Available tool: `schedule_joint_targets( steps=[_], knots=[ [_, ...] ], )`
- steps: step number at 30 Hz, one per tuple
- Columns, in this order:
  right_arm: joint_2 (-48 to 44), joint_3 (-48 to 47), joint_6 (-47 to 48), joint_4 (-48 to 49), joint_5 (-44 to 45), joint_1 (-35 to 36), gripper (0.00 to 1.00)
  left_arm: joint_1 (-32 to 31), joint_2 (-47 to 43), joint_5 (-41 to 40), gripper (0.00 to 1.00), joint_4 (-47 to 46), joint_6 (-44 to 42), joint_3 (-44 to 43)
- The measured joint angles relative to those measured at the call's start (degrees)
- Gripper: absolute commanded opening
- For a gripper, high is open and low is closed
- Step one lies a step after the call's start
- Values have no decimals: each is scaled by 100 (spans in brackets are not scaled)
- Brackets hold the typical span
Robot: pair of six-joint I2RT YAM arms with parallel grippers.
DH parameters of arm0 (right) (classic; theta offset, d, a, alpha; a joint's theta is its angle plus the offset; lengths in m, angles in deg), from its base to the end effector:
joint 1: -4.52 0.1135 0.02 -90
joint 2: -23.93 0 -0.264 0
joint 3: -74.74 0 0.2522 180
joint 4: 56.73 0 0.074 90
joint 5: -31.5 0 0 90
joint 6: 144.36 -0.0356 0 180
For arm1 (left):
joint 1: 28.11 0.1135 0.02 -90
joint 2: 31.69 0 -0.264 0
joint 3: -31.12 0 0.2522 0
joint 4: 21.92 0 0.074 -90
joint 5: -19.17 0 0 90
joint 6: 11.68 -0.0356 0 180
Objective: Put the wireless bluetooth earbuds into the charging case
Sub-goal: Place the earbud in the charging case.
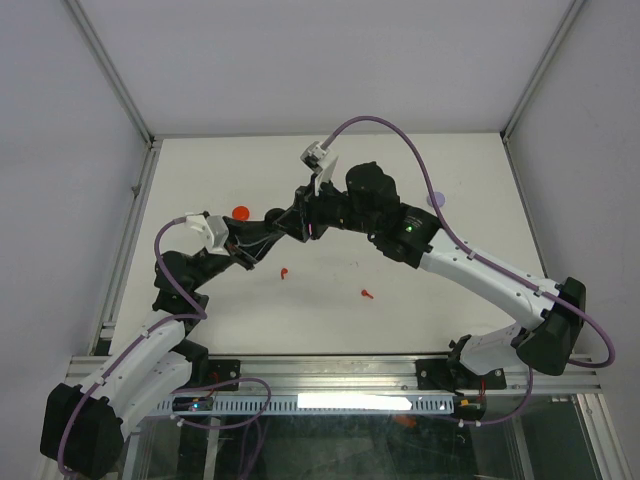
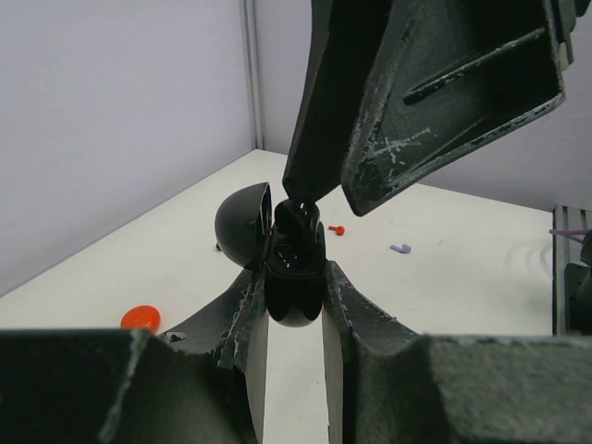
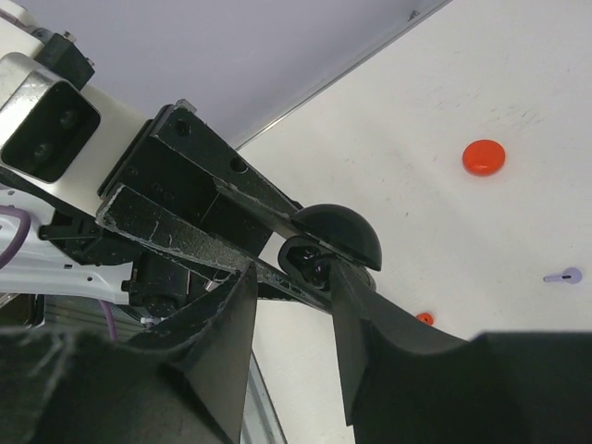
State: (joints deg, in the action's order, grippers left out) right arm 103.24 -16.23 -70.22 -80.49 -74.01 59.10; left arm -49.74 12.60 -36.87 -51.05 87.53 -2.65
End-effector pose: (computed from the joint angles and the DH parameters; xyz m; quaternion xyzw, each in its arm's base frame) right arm 0.1800 0.2695 0.4012 -0.3355 0.6989 0.4450 0.4483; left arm 0.1573 -0.0838 0.2848 0.2961 0.5291 -0.3708 0.7035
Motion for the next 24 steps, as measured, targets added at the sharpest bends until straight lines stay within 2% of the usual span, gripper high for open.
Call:
schedule_joint_targets(
  steps=[24],
  knots=[
    [22,-133,568,-448,-326,2,39,0,157,535,3,-407,232,0]
  ],
)
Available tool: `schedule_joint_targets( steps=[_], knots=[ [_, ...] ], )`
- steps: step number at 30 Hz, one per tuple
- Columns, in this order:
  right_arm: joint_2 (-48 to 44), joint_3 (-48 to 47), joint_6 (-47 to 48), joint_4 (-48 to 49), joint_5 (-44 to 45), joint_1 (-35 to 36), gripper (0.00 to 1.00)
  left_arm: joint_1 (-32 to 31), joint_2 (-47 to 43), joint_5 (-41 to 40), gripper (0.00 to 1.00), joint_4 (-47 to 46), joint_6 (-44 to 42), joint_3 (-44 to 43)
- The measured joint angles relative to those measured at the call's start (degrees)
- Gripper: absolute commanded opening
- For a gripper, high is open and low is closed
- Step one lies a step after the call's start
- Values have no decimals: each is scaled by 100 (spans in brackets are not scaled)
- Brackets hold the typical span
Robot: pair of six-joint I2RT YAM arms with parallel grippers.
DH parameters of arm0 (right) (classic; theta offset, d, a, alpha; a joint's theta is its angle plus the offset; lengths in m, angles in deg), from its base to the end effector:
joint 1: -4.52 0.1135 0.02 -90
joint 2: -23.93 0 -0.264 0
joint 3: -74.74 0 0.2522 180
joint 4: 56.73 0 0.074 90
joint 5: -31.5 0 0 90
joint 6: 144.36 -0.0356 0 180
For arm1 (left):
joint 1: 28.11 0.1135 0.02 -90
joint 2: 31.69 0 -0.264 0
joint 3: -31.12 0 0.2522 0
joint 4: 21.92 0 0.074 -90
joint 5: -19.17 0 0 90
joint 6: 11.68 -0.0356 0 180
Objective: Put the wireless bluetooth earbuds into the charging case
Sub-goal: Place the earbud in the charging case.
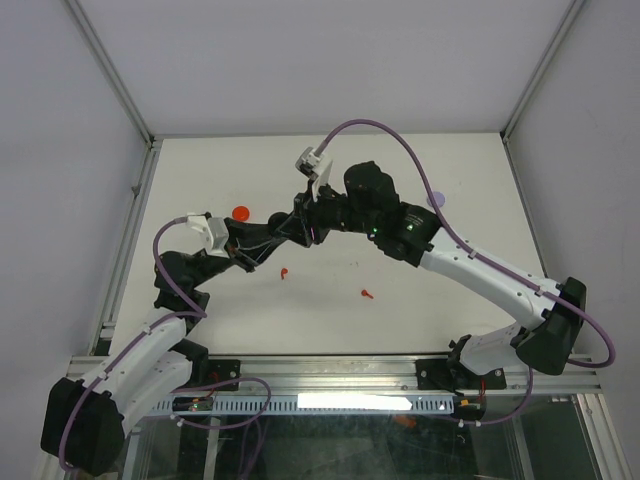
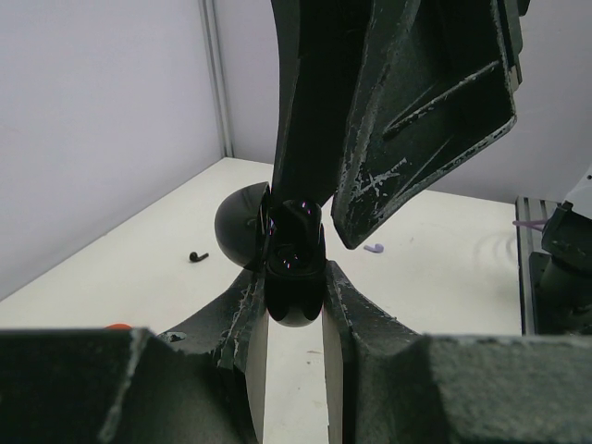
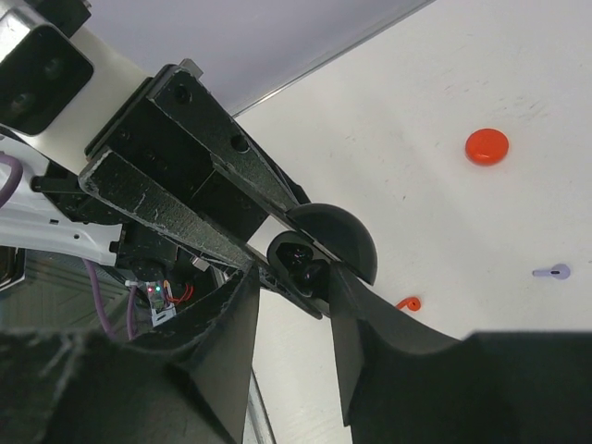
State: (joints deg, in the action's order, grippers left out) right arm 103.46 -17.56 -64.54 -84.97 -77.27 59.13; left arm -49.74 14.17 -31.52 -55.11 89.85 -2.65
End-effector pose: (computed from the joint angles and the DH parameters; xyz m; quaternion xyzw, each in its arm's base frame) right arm 0.1770 0.2690 0.4001 -0.3883 0.6896 0.4296 0.4349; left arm 0.1567 -0.0864 0.2867 0.3232 0.5062 -0.4040 0.6900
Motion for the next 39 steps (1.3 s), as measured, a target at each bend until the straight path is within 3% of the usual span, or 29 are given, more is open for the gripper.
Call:
schedule_joint_targets(
  steps=[18,24,39],
  knots=[
    [153,-474,787,-992,-621,-90,39,127,509,896,3,-691,616,-4],
    [192,-555,1051,-1158,-811,-96,45,184,566,1104,2,-785,782,-4],
    [201,-780,586,-1161,-212,42,59,96,245,396,0,-450,487,-4]
  ],
)
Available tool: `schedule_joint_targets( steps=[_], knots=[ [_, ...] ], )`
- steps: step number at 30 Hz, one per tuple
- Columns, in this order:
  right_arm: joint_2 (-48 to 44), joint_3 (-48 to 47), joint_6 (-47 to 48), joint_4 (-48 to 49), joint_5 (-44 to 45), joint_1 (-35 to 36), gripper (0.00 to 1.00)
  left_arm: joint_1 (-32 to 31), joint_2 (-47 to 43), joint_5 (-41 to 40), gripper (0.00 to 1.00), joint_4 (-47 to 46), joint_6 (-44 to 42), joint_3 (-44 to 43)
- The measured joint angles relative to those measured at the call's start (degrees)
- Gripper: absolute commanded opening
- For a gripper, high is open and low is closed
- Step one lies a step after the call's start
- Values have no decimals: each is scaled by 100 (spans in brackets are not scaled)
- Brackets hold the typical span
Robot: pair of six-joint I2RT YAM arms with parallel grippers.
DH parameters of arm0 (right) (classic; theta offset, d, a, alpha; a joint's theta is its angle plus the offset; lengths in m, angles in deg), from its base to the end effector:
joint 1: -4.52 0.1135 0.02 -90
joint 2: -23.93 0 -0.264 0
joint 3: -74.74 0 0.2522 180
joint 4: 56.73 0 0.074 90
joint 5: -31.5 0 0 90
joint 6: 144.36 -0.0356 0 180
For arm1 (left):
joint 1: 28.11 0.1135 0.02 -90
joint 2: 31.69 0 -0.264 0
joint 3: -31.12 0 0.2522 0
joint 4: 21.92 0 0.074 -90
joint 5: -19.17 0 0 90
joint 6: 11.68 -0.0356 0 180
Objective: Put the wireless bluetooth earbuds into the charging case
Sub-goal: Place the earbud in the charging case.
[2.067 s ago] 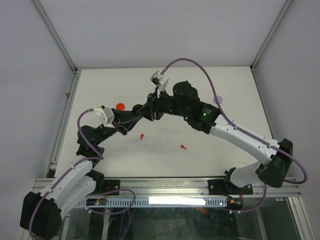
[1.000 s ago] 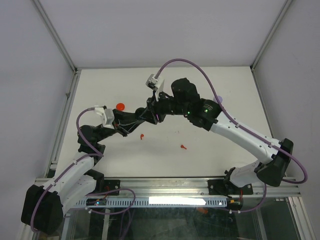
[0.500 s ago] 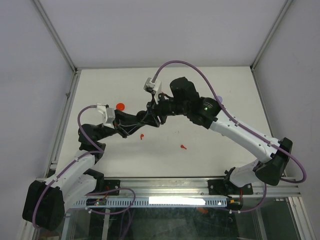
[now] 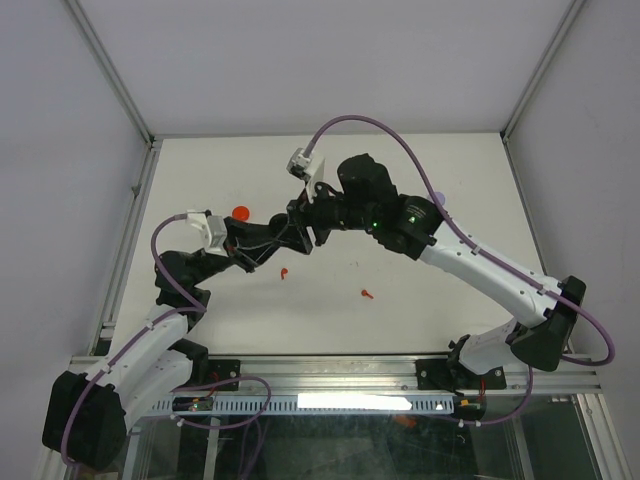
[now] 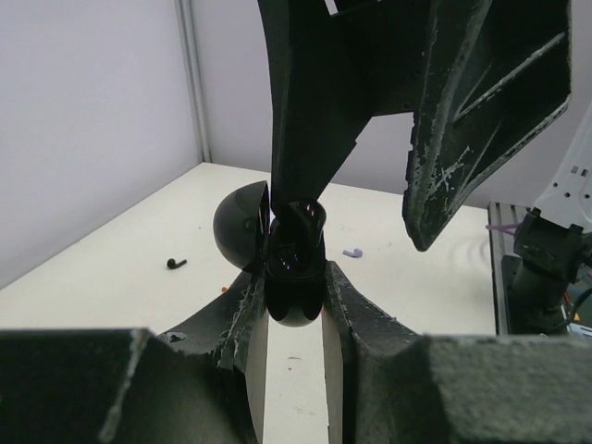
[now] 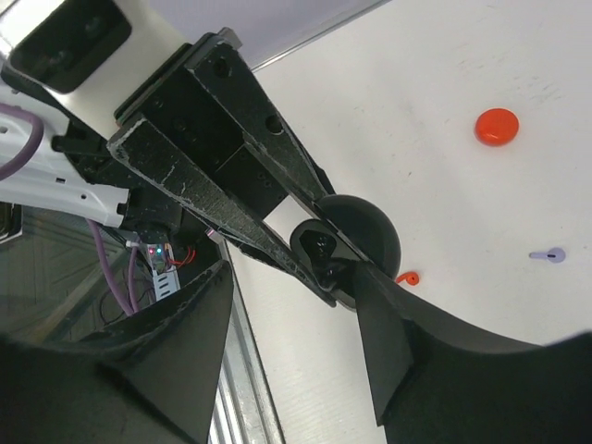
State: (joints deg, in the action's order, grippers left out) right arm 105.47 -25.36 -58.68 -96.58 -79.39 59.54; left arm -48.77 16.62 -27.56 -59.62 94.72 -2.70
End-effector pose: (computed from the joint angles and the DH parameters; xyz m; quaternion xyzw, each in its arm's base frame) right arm 0.1732 0.2696 0.4160 -0.4401 0.6899 0.4048 0.4081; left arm 0.1602 -0.0865 0.2869 0.3266 0.4998 -0.4390 0.6714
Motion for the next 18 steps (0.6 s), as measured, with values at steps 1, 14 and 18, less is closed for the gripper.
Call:
schedule_joint_targets(
  steps=[1,14,18],
  knots=[
    [0,-15,-72,-9,83,7,59,-2,-7,-68,0,2,-44,0],
    [-2,-190,-1064,-267,1580,17,52,-2,-9,-789,0,96,-295,7],
    [39,-372,-1217,-411,1786,101,49,-2,-17,-1080,0,260,-400,9]
  ],
)
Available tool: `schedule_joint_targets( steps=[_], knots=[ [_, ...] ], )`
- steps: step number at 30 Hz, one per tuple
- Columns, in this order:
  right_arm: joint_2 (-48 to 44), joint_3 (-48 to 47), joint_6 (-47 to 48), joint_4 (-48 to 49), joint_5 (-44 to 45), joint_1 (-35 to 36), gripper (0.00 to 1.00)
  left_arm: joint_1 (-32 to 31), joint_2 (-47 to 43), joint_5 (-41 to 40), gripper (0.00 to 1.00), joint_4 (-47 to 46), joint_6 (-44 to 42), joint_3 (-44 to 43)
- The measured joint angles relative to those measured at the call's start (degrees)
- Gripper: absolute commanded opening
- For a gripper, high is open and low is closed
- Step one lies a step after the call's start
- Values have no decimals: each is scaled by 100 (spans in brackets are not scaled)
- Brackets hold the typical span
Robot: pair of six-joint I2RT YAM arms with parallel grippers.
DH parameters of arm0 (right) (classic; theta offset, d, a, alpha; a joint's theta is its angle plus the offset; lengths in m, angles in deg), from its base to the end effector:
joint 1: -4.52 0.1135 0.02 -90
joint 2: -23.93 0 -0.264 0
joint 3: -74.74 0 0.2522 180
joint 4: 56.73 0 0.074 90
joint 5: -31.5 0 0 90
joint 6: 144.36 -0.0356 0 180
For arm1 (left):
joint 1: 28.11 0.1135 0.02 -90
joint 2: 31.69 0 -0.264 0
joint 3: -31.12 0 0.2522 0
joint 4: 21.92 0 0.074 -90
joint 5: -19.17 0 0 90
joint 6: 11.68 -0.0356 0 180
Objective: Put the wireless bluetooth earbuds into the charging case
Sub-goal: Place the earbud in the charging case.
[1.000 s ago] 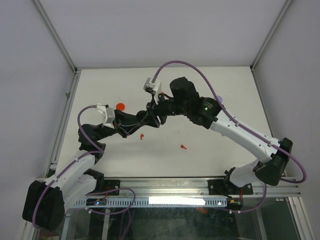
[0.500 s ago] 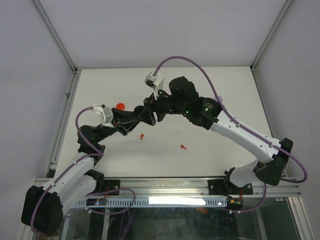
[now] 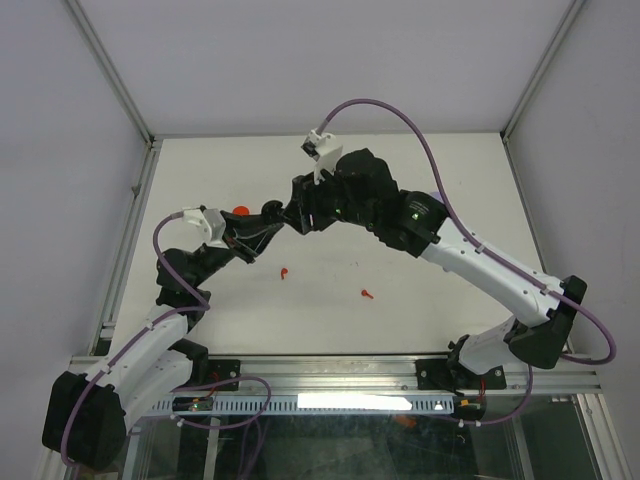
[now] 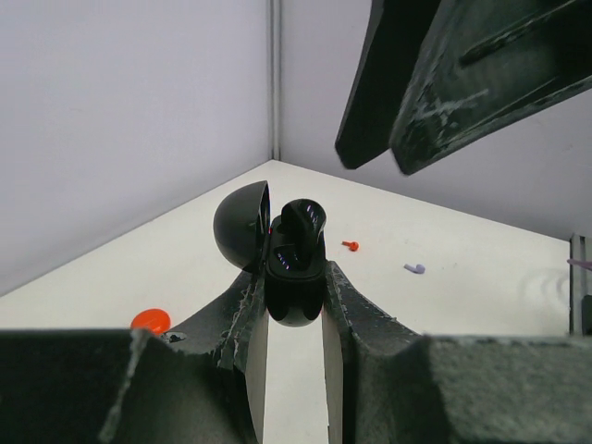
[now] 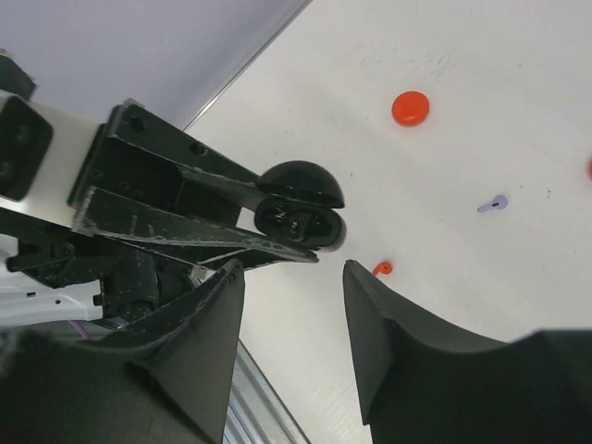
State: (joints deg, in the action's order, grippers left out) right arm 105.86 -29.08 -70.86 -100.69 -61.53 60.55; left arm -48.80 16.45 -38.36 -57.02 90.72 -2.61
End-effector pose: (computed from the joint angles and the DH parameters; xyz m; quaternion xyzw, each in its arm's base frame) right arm 0.1764 0.2652 0.4278 -0.2943 0.7753 0.3480 0.4373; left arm 0.1667 -0.0834 0.2841 0.2688 0.5279 -0.3773 0.7118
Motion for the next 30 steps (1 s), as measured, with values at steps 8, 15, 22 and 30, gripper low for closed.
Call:
schedule_joint_targets(
  steps=[8,15,22,30],
  knots=[
    [442,-699,-136,-81,557,356,42,-35,-7,-245,0,164,-125,0],
    [870,-839,-142,-273,1180,461,36,-35,-7,-243,0,245,-131,0],
    [949,-935,-120,-409,1331,468,24,-35,-4,-240,0,286,-129,0],
    [946,-997,-9,-444,1266,472,20,-35,28,-173,0,267,-125,0]
  ],
)
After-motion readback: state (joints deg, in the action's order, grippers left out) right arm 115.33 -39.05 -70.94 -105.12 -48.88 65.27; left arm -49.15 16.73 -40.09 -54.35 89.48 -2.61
